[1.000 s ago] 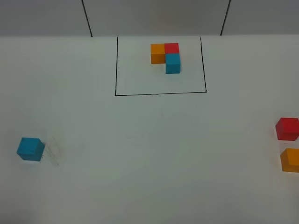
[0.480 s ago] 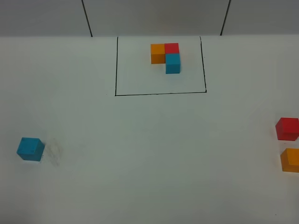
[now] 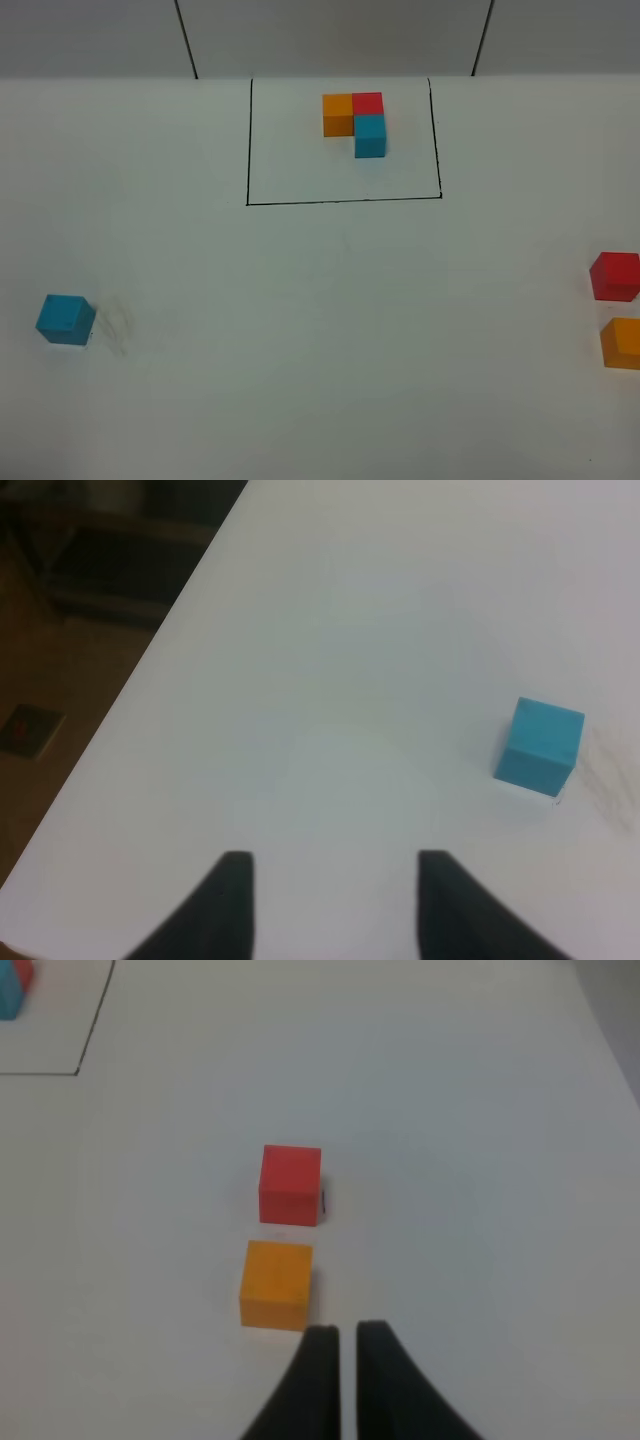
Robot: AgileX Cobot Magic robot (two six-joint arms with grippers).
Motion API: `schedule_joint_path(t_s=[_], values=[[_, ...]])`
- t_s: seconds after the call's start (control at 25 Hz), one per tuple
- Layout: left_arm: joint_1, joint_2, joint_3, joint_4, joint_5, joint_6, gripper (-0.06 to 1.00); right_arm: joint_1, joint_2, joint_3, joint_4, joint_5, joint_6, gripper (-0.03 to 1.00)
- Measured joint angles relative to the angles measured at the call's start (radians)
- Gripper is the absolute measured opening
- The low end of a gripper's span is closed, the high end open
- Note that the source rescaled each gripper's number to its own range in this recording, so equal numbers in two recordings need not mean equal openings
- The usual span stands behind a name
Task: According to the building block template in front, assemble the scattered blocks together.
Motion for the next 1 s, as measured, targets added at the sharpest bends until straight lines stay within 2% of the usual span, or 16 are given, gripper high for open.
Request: schedule_joint_path(t_s=[0.12,0.2,0.24,0.56,1.0], values=[[0.000,0.000,0.000,0.000,0.000,0.000,0.83,0.000,0.000,0.000,0.000,0.000,0.000,0.00],[0.000,0.000,0.000,0.000,0.000,0.000,0.95,0.000,0.000,0.000,0.000,0.000,0.000,0.00],[0.000,0.000,0.000,0.000,0.000,0.000,0.98,0.000,0.000,0.000,0.000,0.000,0.000,0.00],[0.000,0.031,-0.002,0.000,0.003,0.000,0.98,0.000,0.000,0.000,0.000,0.000,0.000,0.00],[0.000,0.452,-0.222,-0.085,-0.009,0.072,0.94,0.000,0.000,0.000,0.000,0.000,0.000,0.00]])
